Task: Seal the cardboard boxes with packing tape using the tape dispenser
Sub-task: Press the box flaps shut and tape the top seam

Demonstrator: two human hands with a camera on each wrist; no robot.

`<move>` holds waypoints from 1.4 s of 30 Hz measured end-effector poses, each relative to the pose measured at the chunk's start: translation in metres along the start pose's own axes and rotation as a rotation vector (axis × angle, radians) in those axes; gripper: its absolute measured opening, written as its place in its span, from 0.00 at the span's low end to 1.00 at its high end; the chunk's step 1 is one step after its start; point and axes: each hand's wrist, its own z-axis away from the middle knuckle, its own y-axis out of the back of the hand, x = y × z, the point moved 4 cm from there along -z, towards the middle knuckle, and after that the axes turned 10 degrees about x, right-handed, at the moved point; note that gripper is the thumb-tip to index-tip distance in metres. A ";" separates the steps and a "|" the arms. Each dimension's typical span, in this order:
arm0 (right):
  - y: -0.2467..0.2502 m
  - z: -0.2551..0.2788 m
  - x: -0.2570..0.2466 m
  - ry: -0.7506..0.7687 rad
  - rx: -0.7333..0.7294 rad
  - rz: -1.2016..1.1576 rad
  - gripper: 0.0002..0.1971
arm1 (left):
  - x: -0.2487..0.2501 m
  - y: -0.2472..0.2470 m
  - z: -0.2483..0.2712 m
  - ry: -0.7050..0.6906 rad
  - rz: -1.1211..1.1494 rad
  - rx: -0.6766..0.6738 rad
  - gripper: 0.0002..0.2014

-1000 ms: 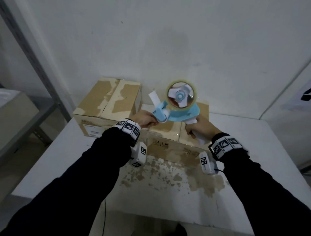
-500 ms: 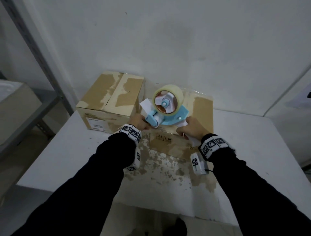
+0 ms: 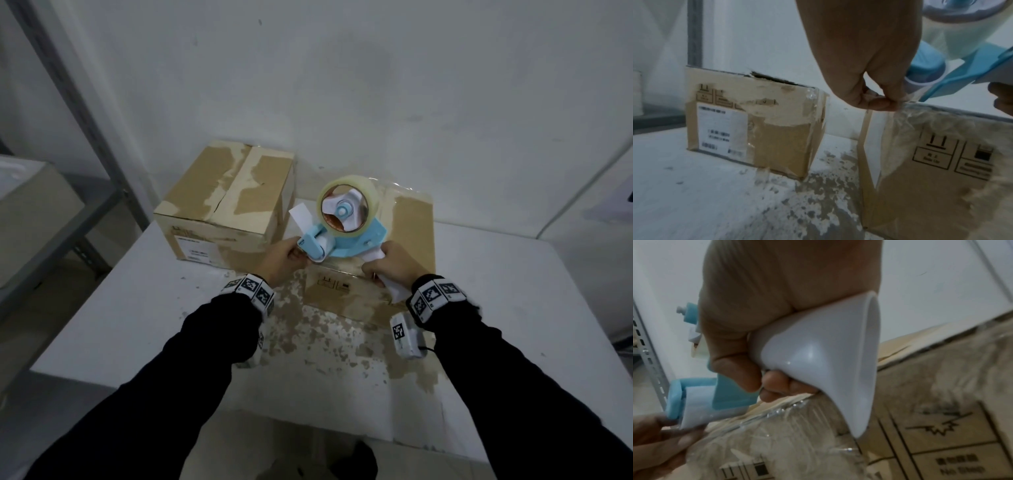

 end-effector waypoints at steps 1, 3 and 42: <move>0.000 0.000 0.001 0.002 -0.002 0.001 0.03 | -0.002 0.000 0.001 -0.012 0.026 -0.011 0.12; 0.000 0.001 0.002 0.007 0.005 0.002 0.03 | -0.008 0.001 0.002 -0.018 0.090 -0.044 0.12; 0.071 0.022 0.028 0.282 -0.077 0.425 0.23 | 0.007 -0.014 0.012 -0.262 -0.370 0.075 0.13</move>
